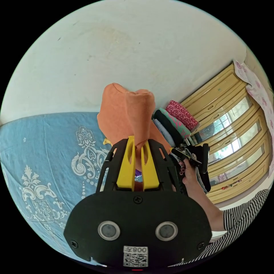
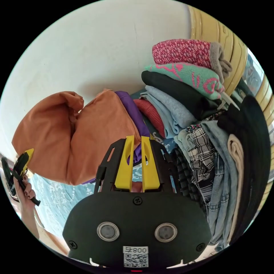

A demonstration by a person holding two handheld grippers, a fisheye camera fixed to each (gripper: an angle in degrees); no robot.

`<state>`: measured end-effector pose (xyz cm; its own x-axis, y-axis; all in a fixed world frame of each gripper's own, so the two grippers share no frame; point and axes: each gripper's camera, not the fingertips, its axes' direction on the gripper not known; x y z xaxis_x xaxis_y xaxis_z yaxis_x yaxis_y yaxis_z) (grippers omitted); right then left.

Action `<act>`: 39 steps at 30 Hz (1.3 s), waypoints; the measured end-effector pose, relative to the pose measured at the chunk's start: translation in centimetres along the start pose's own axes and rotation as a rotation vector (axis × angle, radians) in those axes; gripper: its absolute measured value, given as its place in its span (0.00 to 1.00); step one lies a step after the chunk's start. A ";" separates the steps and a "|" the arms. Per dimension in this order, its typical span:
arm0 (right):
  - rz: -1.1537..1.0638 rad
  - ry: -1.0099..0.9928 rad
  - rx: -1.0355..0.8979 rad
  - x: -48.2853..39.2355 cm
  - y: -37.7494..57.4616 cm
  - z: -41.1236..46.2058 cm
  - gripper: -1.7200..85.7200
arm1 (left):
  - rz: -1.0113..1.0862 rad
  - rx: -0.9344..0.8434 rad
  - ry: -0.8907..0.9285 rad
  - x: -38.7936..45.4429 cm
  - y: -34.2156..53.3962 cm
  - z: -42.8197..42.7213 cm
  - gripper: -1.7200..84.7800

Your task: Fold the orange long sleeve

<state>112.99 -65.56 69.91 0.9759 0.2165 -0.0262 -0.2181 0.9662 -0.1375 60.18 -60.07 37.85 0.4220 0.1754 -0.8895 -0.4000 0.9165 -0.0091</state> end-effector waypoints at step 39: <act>-0.340 -1.194 -0.004 -31.3 3.6 -19.5 0.03 | -0.119 0.384 -0.157 -39.1 21.2 -69.5 0.07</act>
<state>81.76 -71.58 50.93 0.3677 -0.0508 0.9285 0.0468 0.9983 0.0361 -21.38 -72.50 40.69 0.5771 0.0859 -0.8121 -0.0216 0.9957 0.0900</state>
